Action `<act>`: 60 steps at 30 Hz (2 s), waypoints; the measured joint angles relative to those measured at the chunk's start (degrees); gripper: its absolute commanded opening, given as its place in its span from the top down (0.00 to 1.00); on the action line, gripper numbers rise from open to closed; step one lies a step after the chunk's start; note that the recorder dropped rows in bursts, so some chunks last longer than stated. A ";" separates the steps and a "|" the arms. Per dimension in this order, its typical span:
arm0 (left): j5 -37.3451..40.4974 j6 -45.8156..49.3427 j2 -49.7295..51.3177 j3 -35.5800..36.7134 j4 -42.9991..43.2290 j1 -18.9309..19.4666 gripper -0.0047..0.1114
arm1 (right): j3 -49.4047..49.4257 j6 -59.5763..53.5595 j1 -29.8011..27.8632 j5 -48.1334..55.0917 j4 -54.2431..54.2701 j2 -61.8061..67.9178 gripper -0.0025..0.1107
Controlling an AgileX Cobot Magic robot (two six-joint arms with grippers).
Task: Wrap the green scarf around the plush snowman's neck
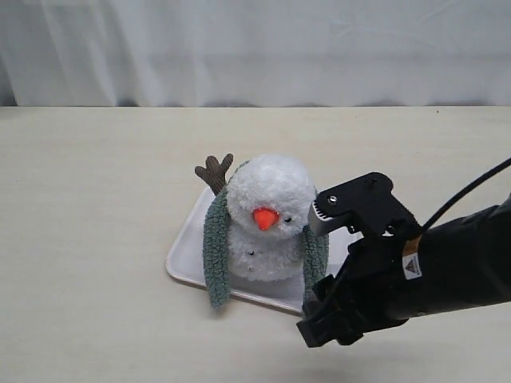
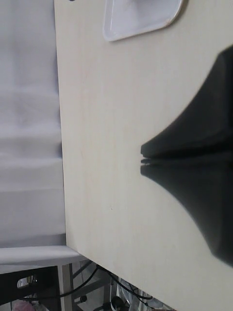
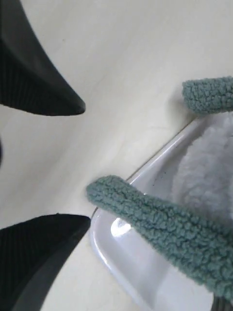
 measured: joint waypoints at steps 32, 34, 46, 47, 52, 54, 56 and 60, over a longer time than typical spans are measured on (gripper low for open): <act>0.00 -0.09 0.00 0.00 0.00 0.00 0.96 | -3.59 5.98 -21.81 -16.14 8.91 25.33 0.52; 0.00 -0.09 0.00 0.00 0.00 0.00 0.96 | -4.16 5.98 -21.81 -16.18 8.91 26.64 0.54; 0.00 -0.09 0.00 0.00 0.00 0.00 0.96 | -5.02 2.29 -21.81 -18.42 9.36 28.15 0.93; 0.00 -0.09 0.00 0.00 0.00 0.00 0.96 | -5.02 2.29 -21.81 -19.18 9.36 28.15 0.94; 0.00 -0.09 0.00 0.00 0.00 0.00 0.96 | -4.92 2.29 -21.81 -23.86 9.36 28.91 0.94; 0.00 -0.09 0.00 0.00 0.00 0.00 0.96 | -4.82 2.43 -21.81 -25.94 9.36 28.89 0.94; 0.00 -0.09 0.00 0.00 0.00 0.00 0.96 | -4.82 2.54 -21.81 -28.30 9.76 28.89 0.94; 0.00 -0.09 0.00 0.00 0.00 0.00 0.96 | -4.82 2.66 -21.81 -31.88 11.21 28.89 0.94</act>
